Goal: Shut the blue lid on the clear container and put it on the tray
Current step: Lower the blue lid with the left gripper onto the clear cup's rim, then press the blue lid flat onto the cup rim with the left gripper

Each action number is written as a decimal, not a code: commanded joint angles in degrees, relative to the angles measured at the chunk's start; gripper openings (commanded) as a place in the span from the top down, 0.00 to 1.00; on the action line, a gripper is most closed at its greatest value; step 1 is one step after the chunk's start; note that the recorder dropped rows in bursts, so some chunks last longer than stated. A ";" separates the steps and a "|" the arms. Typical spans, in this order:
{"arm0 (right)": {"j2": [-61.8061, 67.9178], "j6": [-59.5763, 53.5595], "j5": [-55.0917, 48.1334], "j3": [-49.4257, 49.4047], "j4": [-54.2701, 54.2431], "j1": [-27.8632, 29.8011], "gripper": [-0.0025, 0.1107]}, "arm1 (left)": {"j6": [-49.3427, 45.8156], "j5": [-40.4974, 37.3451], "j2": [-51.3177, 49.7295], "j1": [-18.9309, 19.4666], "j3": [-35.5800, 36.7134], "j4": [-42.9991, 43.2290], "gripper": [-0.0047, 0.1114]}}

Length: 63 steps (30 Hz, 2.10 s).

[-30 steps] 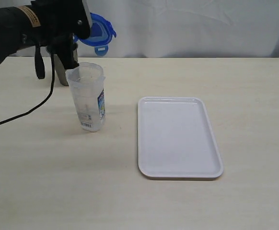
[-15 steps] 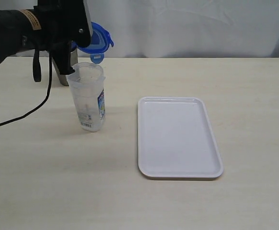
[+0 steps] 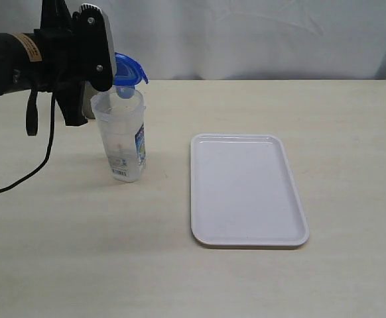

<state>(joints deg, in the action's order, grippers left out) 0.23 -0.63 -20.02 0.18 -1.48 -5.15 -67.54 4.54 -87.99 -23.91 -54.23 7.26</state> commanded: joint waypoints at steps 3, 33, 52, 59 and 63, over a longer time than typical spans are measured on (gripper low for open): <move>-0.23 0.24 0.20 -0.18 0.43 0.38 0.94 | 0.28 0.48 1.08 -0.43 0.27 -0.89 0.96; -0.23 0.24 0.20 -0.18 0.43 0.38 0.94 | 0.28 -0.87 2.25 -1.48 0.88 -2.36 0.96; -0.23 0.24 0.20 -0.18 0.43 0.38 0.94 | 0.28 -2.19 3.36 -1.54 0.88 -1.90 0.96; -0.23 0.24 0.20 -0.18 0.43 0.38 0.94 | 0.28 -3.74 1.14 -1.54 0.88 -4.45 0.96; -0.23 0.24 0.20 -0.18 0.43 0.38 0.94 | 0.38 -4.54 1.00 -1.82 0.88 -5.15 0.96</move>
<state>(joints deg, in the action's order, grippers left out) 0.23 -0.63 -20.02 0.18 -1.48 -5.15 -67.54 0.60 -86.89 -25.27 -53.44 3.33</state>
